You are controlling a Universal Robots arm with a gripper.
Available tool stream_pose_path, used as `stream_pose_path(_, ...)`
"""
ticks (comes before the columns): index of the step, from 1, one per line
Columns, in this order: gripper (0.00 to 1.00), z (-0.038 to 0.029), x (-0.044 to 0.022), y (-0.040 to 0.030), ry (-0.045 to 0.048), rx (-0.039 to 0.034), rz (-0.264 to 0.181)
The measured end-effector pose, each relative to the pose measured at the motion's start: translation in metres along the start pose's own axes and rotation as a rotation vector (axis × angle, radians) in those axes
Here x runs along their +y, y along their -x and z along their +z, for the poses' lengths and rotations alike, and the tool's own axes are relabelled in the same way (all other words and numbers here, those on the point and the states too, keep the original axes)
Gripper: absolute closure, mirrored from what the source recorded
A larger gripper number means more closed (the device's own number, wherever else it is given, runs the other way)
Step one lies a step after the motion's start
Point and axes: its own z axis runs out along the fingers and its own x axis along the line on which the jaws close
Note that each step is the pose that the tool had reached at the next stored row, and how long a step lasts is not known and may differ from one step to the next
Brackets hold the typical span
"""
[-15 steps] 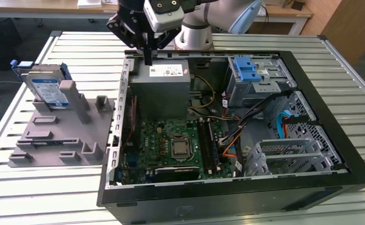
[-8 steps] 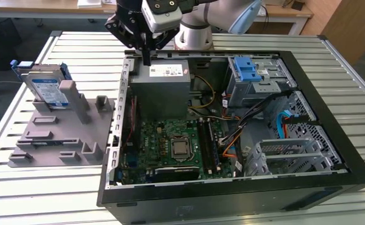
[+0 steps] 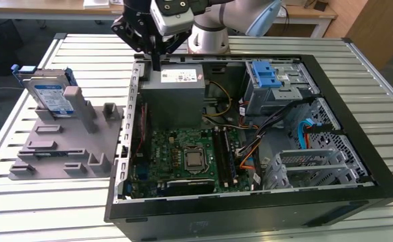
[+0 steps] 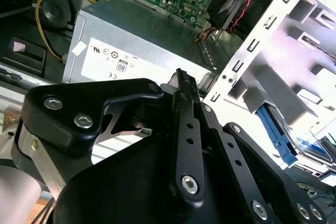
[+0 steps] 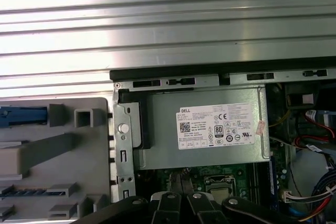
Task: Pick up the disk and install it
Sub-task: 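Reach for the disk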
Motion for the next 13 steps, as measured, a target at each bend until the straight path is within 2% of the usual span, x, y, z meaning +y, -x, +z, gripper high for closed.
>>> stream_pose_path(13, 0.89, 0.0015, -0.0003, -0.0042, -0.0003, 0.0030, 0.000)
